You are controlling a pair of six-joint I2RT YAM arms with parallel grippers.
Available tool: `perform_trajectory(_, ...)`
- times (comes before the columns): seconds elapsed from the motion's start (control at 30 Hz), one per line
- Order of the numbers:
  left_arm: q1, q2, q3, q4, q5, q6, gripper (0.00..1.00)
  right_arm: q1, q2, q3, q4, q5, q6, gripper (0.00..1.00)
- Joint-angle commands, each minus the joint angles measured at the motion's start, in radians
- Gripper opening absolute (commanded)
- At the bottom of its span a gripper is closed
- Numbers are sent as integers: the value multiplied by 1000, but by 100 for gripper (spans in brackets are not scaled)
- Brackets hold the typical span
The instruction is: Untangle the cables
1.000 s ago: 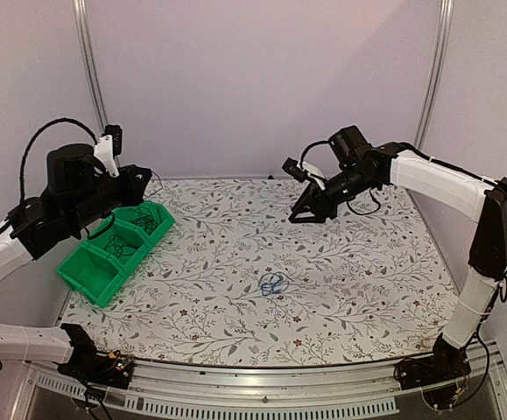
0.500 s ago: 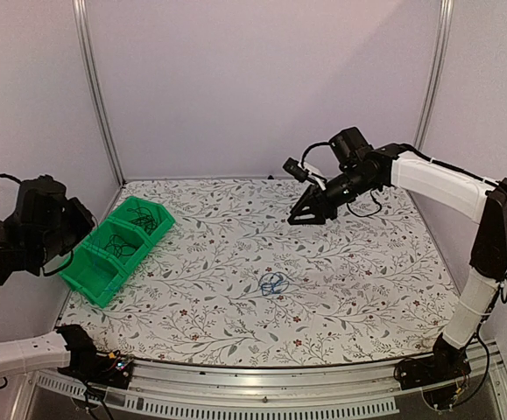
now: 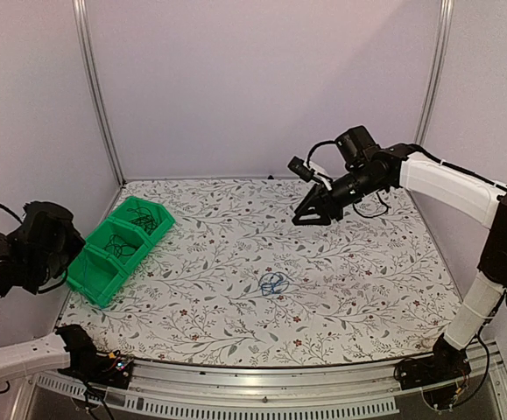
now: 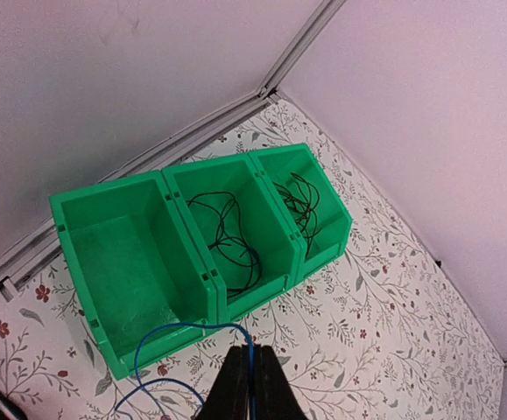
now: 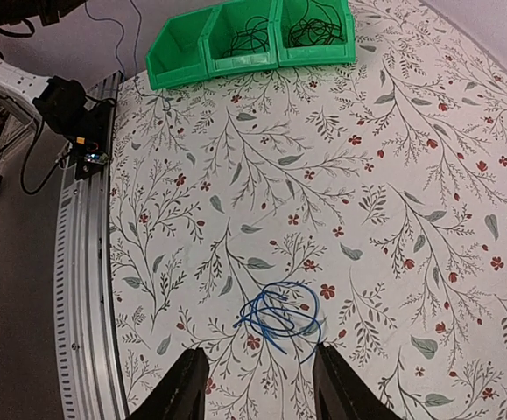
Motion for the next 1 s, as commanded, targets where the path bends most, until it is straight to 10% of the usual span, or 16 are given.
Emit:
perform_trajectory(0.0,19,8,57,6,-61,21,0,2,-39,-15,-11,8,-16,45)
perform_trajectory(0.4,75,118,154,126,-136,284,0,11,-38,-8,-21,31,-35,45)
perform_trajectory(0.97,479,159,-41,520,147,680,0,21,-21,-14,-29,54,-51,45)
